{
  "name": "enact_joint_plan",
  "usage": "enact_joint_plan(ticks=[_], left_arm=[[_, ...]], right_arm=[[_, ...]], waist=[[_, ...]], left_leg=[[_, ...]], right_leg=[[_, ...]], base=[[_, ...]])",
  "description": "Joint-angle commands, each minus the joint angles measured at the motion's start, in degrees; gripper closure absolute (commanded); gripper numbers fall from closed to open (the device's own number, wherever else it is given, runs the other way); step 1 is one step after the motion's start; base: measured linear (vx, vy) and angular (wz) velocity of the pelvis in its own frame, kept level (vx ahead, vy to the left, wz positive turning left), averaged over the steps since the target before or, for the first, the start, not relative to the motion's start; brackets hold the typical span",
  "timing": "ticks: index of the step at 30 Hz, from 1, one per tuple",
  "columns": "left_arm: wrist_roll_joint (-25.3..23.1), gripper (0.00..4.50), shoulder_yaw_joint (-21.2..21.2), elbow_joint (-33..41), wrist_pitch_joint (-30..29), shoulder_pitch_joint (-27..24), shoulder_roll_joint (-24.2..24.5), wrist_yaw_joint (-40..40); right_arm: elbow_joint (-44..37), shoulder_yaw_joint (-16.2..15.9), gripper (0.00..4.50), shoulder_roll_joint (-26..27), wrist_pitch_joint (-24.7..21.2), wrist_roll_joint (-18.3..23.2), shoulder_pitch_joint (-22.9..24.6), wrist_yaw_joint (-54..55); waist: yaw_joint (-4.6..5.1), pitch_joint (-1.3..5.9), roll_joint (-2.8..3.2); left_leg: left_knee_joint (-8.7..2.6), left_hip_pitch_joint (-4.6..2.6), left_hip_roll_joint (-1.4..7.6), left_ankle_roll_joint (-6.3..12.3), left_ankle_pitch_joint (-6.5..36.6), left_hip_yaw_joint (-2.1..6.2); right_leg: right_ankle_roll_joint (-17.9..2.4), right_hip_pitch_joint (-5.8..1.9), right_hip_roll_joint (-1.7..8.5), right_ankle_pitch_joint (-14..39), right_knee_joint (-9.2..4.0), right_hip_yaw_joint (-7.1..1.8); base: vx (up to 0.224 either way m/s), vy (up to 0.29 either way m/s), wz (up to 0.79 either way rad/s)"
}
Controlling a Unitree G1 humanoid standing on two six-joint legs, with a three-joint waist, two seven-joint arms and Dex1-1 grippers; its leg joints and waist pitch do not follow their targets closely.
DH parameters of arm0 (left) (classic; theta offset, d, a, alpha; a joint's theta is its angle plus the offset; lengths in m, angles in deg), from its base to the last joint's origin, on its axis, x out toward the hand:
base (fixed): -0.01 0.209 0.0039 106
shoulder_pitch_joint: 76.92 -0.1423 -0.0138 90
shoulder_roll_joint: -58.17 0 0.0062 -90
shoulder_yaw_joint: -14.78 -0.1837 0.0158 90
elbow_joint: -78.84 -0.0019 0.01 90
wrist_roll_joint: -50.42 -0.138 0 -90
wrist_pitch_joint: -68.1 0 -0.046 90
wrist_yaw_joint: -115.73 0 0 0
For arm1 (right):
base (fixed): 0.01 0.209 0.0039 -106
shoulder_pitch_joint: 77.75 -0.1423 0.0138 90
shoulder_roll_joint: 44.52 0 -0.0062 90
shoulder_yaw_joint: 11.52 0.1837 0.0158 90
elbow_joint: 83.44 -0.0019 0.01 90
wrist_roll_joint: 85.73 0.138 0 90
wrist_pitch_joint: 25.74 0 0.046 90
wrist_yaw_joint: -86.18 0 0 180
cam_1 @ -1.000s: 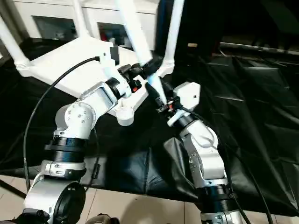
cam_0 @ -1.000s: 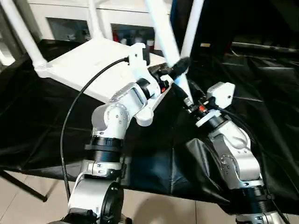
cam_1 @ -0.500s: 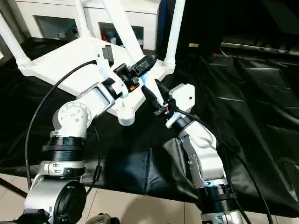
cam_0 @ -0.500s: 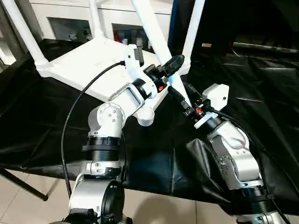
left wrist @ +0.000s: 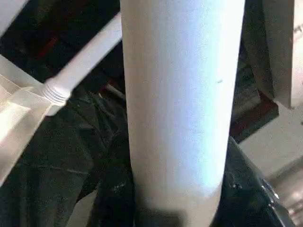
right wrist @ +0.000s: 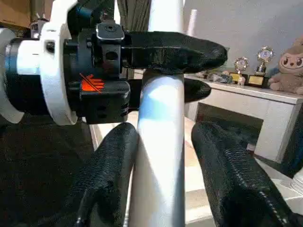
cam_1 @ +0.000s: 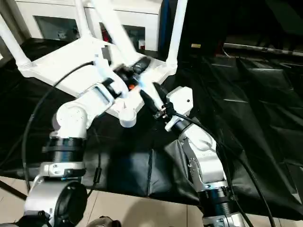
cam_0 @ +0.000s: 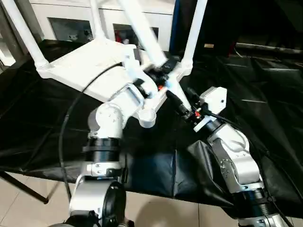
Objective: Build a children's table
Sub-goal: Pick table leg
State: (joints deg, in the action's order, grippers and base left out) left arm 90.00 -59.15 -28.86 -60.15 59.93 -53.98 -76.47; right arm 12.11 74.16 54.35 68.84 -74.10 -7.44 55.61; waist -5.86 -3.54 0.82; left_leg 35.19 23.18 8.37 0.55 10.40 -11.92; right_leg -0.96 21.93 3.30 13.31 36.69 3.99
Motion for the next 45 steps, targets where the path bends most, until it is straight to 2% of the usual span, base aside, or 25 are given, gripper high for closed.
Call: enact_joint_plan(ticks=[1, 3, 7, 8, 9, 10, 14, 15, 16, 18, 19, 21, 23, 24, 25, 26, 27, 29, 30, 32, 33, 36, 37, 42, 45], left_arm=[[-0.36, 2.89, 0.06, -0.45, 0.49, 1.62, 0.16, 0.35], [-0.71, 2.89, 0.19, -0.78, 0.85, 1.82, 0.57, 0.51], [-4.25, 2.9, -2.04, -1.98, 2.48, 2.25, 3.01, -0.35], [-5.63, 2.9, -3.19, -2.16, 2.78, 2.25, 4.04, -0.96], [-9.71, 2.9, -7.23, -2.3, 3.5, 2.01, 7.23, -3.32], [-10.76, 2.9, -8.62, -2.17, 3.48, 1.87, 8.25, -4.36], [-11.25, 2.91, -13.29, 0.47, -1.58, 1.09, 12.81, -9.86], [-10.72, 2.91, -15.23, 2.05, -4.62, 0.56, 15.16, -12.68], [-10.72, 2.91, -15.23, 2.05, -4.62, 0.56, 15.16, -12.68], [-9.67, 2.91, -17.18, 3.96, -7.92, -0.27, 17.87, -16.2], [-9.67, 2.91, -17.18, 3.96, -7.92, -0.27, 17.87, -16.2], [-9.55, 2.91, -21.16, 6.77, -10.58, -1.8, 22.37, -21.99], [-9.96, 2.91, -23.81, 8.89, -11.96, -3.13, 25.58, -25.81], [-9.96, 2.91, -23.81, 8.89, -11.96, -3.13, 25.58, -25.81], [-9.89, 2.91, -24.35, 9.64, -12.86, -3.5, 26.54, -26.89], [-9.15, 2.91, -24.57, 10.78, -14.55, -4.1, 27.35, -27.87], [-8.89, 2.91, -24.6, 11.16, -15.11, -4.29, 27.55, -28.19], [-7.37, 2.91, -24.53, 12.77, -16.79, -5.13, 27.59, -29.07], [-7.37, 2.91, -24.53, 12.77, -16.79, -5.13, 27.59, -29.07], [-5.57, 2.91, -24.7, 14.61, -18.36, -5.98, 27.07, -29.87], [-5.13, 2.91, -24.85, 15.13, -18.88, -6.28, 26.78, -30.13], [-5.0, 2.91, -25.42, 15.94, -19.43, -6.99, 26.01, -30.57], [-5.0, 2.91, -25.97, 16.56, -20.05, -7.77, 25.15, -30.66], [-3.6, 2.91, -25.55, 16.82, -21.67, -8.66, 23.55, -29.86], [-2.83, 2.91, -25.23, 16.9, -22.47, -8.88, 22.95, -29.73]], right_arm=[[-1.04, 0.3, 1.98, -0.18, 0.9, 0.45, 0.49, -0.05], [-1.1, 0.43, 1.74, -0.25, 1.11, 0.12, 0.58, 0.32], [-1.75, 2.07, 1.42, -0.41, 1.93, -0.25, 0.85, 2.47], [-2.05, 2.76, 1.29, -0.37, 1.99, -0.1, 0.81, 3.18], [-2.63, 4.4, 1.19, -0.42, 1.88, 0.31, 0.36, 4.55], [-2.74, 4.76, 1.19, -0.64, 1.75, 0.47, 0.12, 4.59], [-1.98, 6.16, 0.79, -3.48, 2.06, -0.52, -2.26, 4.27], [-0.81, 6.1, 0.73, -5.95, 3.47, -2.8, -3.85, 4.05], [-0.81, 6.1, 0.65, -5.95, 3.47, -2.8, -3.85, 4.05], [2.08, 4.71, 0.51, -10.68, 7.18, -9.86, -6.34, 4.99], [2.08, 4.71, 0.42, -10.68, 7.18, -9.86, -6.34, 4.99], [6.54, 3.14, 0.31, -15.66, 12.11, -17.94, -9.51, 7.08], [9.97, 2.07, 0.27, -18.65, 15.97, -22.67, -12.22, 9.21], [9.97, 2.07, 0.27, -18.65, 15.97, -22.67, -12.22, 9.21], [11.36, 1.28, 0.27, -19.99, 17.76, -24.68, -13.3, 10.19], [13.99, -0.63, 0.27, -22.52, 21.32, -29.65, -15.37, 12.95], [14.96, -1.32, 0.27, -23.33, 22.61, -31.43, -16.1, 13.98], [18.51, -4.33, 0.27, -25.98, 27.06, -38.61, -19.3, 18.49], [18.51, -4.33, 0.27, -25.98, 27.06, -38.61, -19.3, 18.49], [23.18, -6.95, 0.27, -27.21, 31.33, -44.24, -23.08, 23.1], [24.82, -7.75, 0.27, -27.38, 32.81, -46.03, -24.31, 24.84], [27.78, -9.34, 0.27, -27.22, 34.57, -48.13, -26.41, 27.28], [30.14, -11.38, 0.27, -27.0, 35.77, -51.66, -28.44, 31.79], [34.28, -14.32, 0.27, -25.98, 37.95, -57.62, -31.74, 40.65], [36.1, -15.09, 0.27, -25.67, 39.4, -59.49, -32.89, 43.96]], waist=[[-0.07, 4.15, -0.01], [-0.08, 4.12, 0.19], [-0.07, 4.08, 0.04], [-0.06, 4.11, 0.13], [0.0, 4.12, 0.11], [-0.05, 4.16, 0.17], [-0.02, 4.19, 0.53], [-0.04, 4.2, 0.45], [0.02, 4.23, 0.38], [-0.09, 4.15, 0.33], [0.04, 4.05, 0.31], [0.0, 4.08, 0.2], [0.31, 4.06, 0.12], [0.25, 4.08, 0.22], [0.52, 3.95, 0.16], [0.52, 4.07, 0.18], [0.72, 3.97, 0.13], [0.78, 3.88, 0.03], [0.74, 3.89, 0.07], [0.8, 3.98, 0.04], [0.85, 4.0, -0.26], [0.82, 3.86, -0.39], [0.99, 3.82, -0.51], [1.22, 3.79, -0.6], [1.25, 3.88, -0.53]], left_leg=[[-3.81, -1.64, 5.69, 4.44, 6.99, 3.4], [-3.87, -1.68, 5.73, 4.25, 7.41, 3.46], [-4.02, -1.75, 5.76, 3.89, 7.58, 3.52], [-4.12, -1.86, 5.83, 3.69, 7.8, 3.58], [-4.15, -1.83, 5.79, 3.6, 7.76, 3.59], [-4.17, -1.88, 5.77, 3.57, 7.55, 3.6], [-4.19, -2.11, 5.77, 2.08, 7.36, 3.39], [-4.1, -2.13, 5.7, 1.71, 7.24, 3.3], [-4.08, -2.06, 5.65, 1.63, 6.83, 3.31], [-3.82, -1.96, 5.42, 1.35, 5.71, 3.1], [-3.72, -1.86, 5.19, 1.48, 5.67, 2.93], [-3.59, -1.85, 5.21, 1.83, 5.27, 3.0], [-3.53, -1.81, 5.07, 2.18, 4.84, 2.94], [-3.57, -1.91, 5.16, 1.99, 4.75, 2.99], [-3.45, -1.81, 4.97, 2.46, 4.88, 2.8], [-3.44, -1.94, 5.18, 2.26, 4.52, 2.91], [-3.36, -1.95, 5.0, 2.31, 4.53, 2.81], [-3.27, -1.96, 4.88, 2.39, 5.12, 2.68], [-3.27, -1.97, 4.99, 2.23, 5.13, 2.75], [-3.17, -2.02, 4.96, 2.89, 4.84, 2.72], [-3.06, -1.95, 4.84, 2.95, 4.43, 2.66], [-2.98, -1.94, 4.77, 3.7, 5.65, 2.58], [-3.04, -1.76, 4.76, 3.85, 5.35, 2.69], [-2.93, -1.92, 4.63, 2.7, 6.78, 2.6], [-2.86, -1.95, 4.53, 2.51, 6.95, 2.56]], right_leg=[[-13.7, -2.63, 6.68, -2.11, -4.48, -3.7], [-13.75, -2.61, 6.71, -1.61, -4.49, -3.7], [-12.85, -2.56, 6.65, -0.75, -4.64, -3.77], [-12.56, -2.45, 6.57, -0.61, -4.59, -3.75], [-12.28, -2.46, 6.55, -0.66, -4.58, -3.8], [-11.9, -2.41, 6.53, -0.59, -4.52, -3.8], [-12.61, -2.32, 6.52, -1.25, -4.18, -3.73], [-12.9, -2.32, 6.51, -1.55, -4.08, -3.72], [-13.12, -2.4, 6.52, -1.65, -3.95, -3.66], [-13.54, -2.38, 6.58, -1.25, -3.98, -3.62], [-13.58, -2.39, 6.45, -1.02, -4.12, -3.7], [-13.72, -2.46, 6.54, -0.28, -4.04, -3.71], [-13.87, -2.46, 6.4, 0.16, -4.01, -3.72], [-14.0, -2.37, 6.41, 0.51, -4.02, -3.61], [-14.21, -2.53, 6.21, 0.2, -4.08, -3.72], [-14.43, -2.36, 6.27, 0.49, -3.94, -3.54], [-14.75, -2.4, 6.11, 0.4, -3.93, -3.54], [-14.96, -2.43, 6.1, 1.13, -4.1, -3.61], [-15.05, -2.41, 6.26, 1.32, -4.03, -3.62], [-15.14, -2.37, 6.03, 0.51, -3.91, -3.58], [-15.29, -2.35, 5.92, 0.0, -3.68, -3.54], [-14.6, -2.48, 5.88, 0.97, -4.0, -3.69], [-14.37, -2.49, 5.65, 0.78, -3.83, -3.57], [-13.37, -2.28, 5.54, 2.36, -3.88, -3.65], [-12.96, -2.25, 5.36, 1.06, -3.68, -3.71]], base=[[0.0, 0.0, 0.0], [0.0, 0.0, 0.0], [0.0, 0.0, 0.0], [0.0, 0.0, 0.0], [0.0, 0.0, 0.0], [0.0, 0.0, 0.0], [0.0, 0.0, 0.0], [0.0, 0.0, 0.0], [0.0, 0.0, 0.0], [0.0, 0.0, 0.0], [0.0, 0.0, 0.0], [0.0, 0.0, 0.0], [0.0, 0.0, 0.0], [0.0, 0.0, 0.0], [0.0, 0.0, 0.0], [0.0, 0.0, 0.0], [0.0, 0.0, 0.0], [0.0, 0.0, 0.0], [0.0, 0.0, 0.0], [0.0, 0.0, 0.0], [0.0, 0.0, 0.0], [0.0, 0.0, 0.0], [0.0, 0.0, 0.0], [0.0, 0.0, 0.0], [0.0, 0.0, 0.0]])
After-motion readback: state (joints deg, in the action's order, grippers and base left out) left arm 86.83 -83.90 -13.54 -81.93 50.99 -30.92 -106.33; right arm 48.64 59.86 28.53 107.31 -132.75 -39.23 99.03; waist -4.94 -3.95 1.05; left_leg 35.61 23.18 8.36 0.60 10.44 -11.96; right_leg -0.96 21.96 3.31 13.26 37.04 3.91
